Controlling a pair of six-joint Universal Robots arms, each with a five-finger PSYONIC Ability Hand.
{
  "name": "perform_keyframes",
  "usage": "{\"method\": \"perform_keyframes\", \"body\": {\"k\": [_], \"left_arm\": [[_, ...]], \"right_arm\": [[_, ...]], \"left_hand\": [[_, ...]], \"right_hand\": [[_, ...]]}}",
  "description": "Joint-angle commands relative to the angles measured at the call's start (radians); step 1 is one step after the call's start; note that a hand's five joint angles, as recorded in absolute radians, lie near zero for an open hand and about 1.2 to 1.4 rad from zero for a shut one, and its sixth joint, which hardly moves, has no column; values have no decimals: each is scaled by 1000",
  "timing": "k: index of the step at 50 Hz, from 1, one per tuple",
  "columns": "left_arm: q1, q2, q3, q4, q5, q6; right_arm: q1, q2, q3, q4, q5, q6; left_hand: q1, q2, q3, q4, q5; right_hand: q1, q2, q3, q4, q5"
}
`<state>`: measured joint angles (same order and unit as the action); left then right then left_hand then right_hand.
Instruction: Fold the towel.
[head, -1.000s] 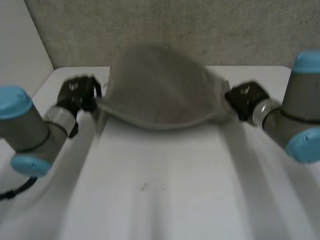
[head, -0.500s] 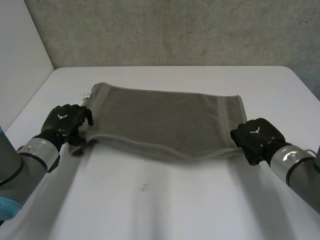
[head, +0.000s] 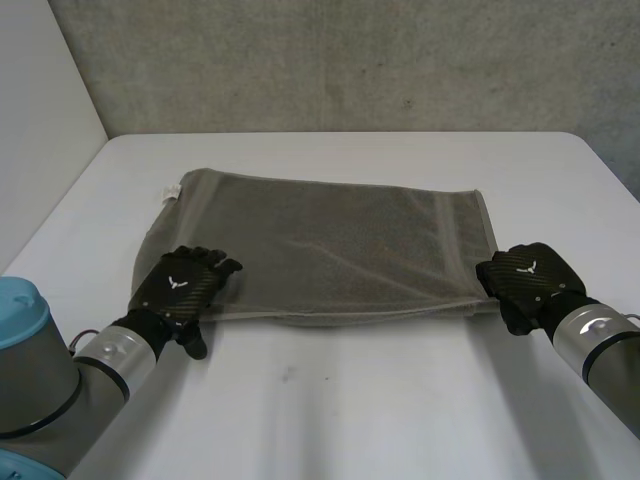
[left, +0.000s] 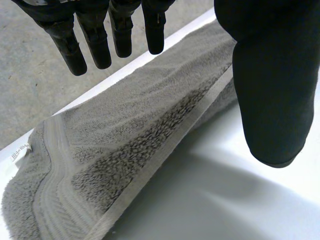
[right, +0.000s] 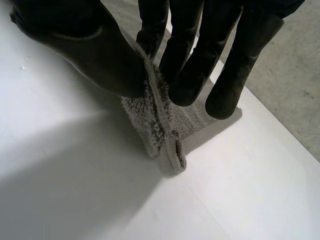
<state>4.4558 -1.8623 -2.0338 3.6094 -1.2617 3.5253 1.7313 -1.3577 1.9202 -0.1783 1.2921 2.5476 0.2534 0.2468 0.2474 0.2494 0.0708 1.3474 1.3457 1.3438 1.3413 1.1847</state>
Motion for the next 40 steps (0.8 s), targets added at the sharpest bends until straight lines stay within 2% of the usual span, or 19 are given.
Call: {"method": "perform_keyframes", "body": {"k": [1,7,12,21,29,34,36,37,39,40], "left_arm": [[8,-12,4,8,-22,61],[17,-51,12,104,-73,66],[37,-129,38,270,-116,69],[91,-152,83,298,-142,73],[135,-144,83,250,-139,119],[168,-71,66,141,-136,122],[171,-19,61,39,-131,122],[171,-18,61,38,-131,122],[169,12,66,-75,-127,122],[169,12,66,-75,-127,122]], "right_arm": [[-28,-1,-1,0,-4,2],[-32,-1,-1,0,-4,2],[-35,-1,-4,0,-2,3],[-62,-3,-12,2,0,3],[-68,-3,-13,2,-2,3],[-68,-3,-13,0,0,3],[-68,-1,-13,0,-2,3],[-68,-1,-13,0,-2,3],[-68,-3,-12,0,-2,3],[-68,-1,-12,0,-2,3]], "left_hand": [[25,31,31,29,33],[57,64,63,61,65],[180,187,186,184,188],[227,234,233,231,235],[248,254,254,252,256],[248,254,254,252,256],[248,254,254,252,256],[248,254,254,252,256],[327,333,332,330,335],[327,334,333,331,335]], "right_hand": [[49,51,52,55,37],[49,51,52,55,37],[49,51,52,55,37],[49,51,52,55,37],[49,51,52,55,37],[49,51,52,55,37],[49,51,52,55,37],[49,51,52,55,37],[49,51,52,55,37],[49,51,52,55,37]]}}
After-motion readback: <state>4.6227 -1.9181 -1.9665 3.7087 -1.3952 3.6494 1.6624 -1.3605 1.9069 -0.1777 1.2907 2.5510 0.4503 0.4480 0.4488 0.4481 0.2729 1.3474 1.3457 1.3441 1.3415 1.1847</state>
